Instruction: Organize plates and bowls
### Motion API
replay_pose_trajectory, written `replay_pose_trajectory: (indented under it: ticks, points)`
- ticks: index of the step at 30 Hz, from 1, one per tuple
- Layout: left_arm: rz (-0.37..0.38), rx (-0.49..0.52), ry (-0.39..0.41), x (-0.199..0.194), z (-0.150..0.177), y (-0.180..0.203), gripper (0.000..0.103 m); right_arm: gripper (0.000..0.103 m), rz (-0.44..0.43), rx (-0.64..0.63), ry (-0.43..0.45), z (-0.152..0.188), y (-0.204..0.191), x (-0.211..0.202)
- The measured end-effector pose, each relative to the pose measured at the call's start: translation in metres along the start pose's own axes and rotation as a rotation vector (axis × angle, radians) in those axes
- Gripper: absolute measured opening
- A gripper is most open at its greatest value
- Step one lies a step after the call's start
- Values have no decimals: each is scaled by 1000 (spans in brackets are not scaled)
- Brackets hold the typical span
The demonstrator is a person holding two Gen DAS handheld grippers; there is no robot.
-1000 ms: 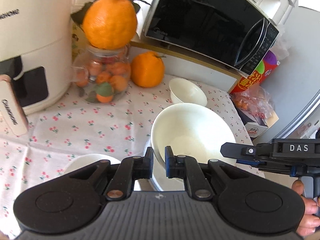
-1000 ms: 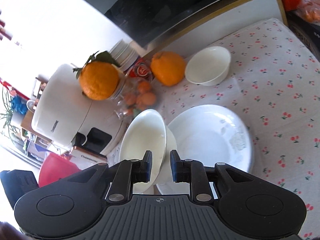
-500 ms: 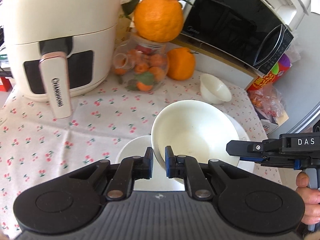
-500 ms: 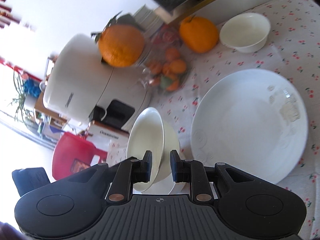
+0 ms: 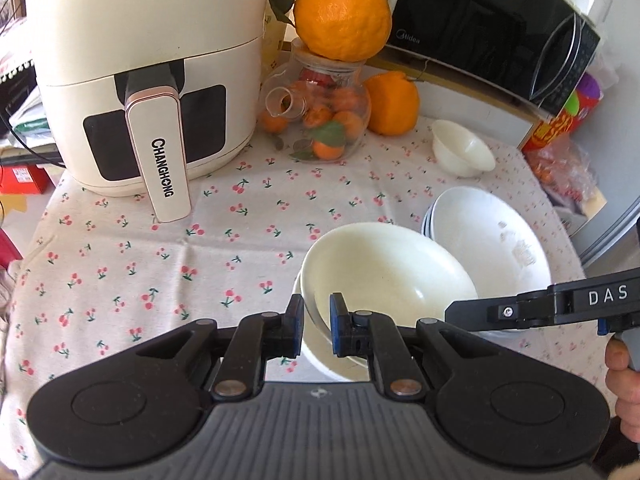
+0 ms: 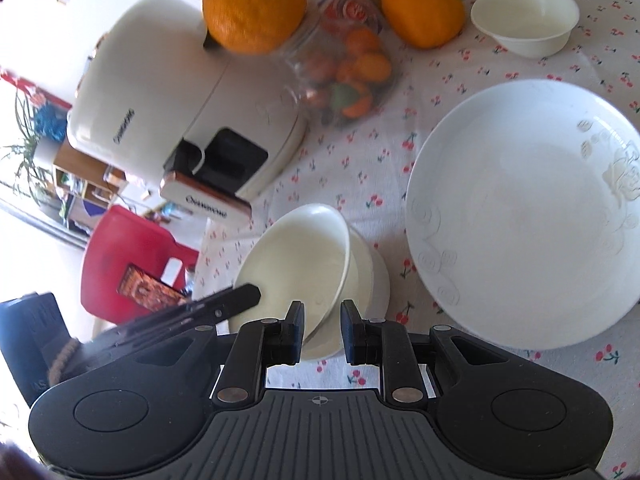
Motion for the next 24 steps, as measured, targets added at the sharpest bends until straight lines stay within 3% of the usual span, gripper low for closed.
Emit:
replay_pose_trajectory:
  ticks: [21, 24]
  points:
    - [-38, 102, -37, 7, 7, 5, 14, 21, 22, -21, -21, 7, 0, 8]
    - [-49, 109, -38, 8, 8, 5, 22, 21, 28, -22, -15, 5, 0, 8]
Point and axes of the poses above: each gripper's, at about its wrist camera, not at the fingertips, and x roughly the way its jaws point, y to its right, z to its underside, the point moved 4 cm from there along x, roughly the way its jaws point, and after that the axes turned 13 degrees about y, right-handed, at the moved point
